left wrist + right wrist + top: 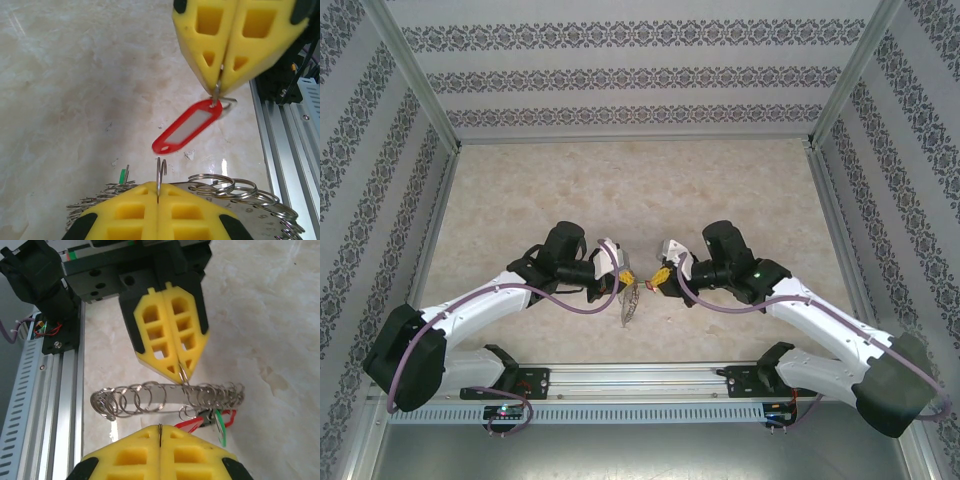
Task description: Put the keys on the keyring
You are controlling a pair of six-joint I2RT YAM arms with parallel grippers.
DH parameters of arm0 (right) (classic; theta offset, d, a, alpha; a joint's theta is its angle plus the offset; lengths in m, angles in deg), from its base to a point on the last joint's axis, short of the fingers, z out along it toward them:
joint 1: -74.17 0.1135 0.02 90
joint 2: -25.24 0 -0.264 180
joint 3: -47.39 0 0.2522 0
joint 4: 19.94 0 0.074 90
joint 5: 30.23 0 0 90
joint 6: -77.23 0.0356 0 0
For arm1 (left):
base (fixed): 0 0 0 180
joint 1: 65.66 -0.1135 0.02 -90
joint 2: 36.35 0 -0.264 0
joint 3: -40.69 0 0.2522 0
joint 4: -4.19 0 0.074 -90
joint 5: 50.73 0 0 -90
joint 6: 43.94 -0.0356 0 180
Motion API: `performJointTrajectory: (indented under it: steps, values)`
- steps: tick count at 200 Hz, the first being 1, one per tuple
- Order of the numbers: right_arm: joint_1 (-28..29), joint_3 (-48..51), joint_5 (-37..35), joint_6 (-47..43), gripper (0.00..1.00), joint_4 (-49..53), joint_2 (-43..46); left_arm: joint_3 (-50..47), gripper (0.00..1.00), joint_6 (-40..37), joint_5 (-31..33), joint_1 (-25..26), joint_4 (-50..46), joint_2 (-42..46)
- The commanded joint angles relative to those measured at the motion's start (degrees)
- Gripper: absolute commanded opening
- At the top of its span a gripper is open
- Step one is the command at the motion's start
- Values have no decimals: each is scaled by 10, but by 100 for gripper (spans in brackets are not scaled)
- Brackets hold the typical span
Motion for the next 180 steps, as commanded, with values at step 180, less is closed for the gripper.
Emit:
performJointTrajectory:
  steps: [180]
  values:
    - [41, -42, -65, 24, 0, -96, -95, -3, 0, 23, -35, -1, 46, 5]
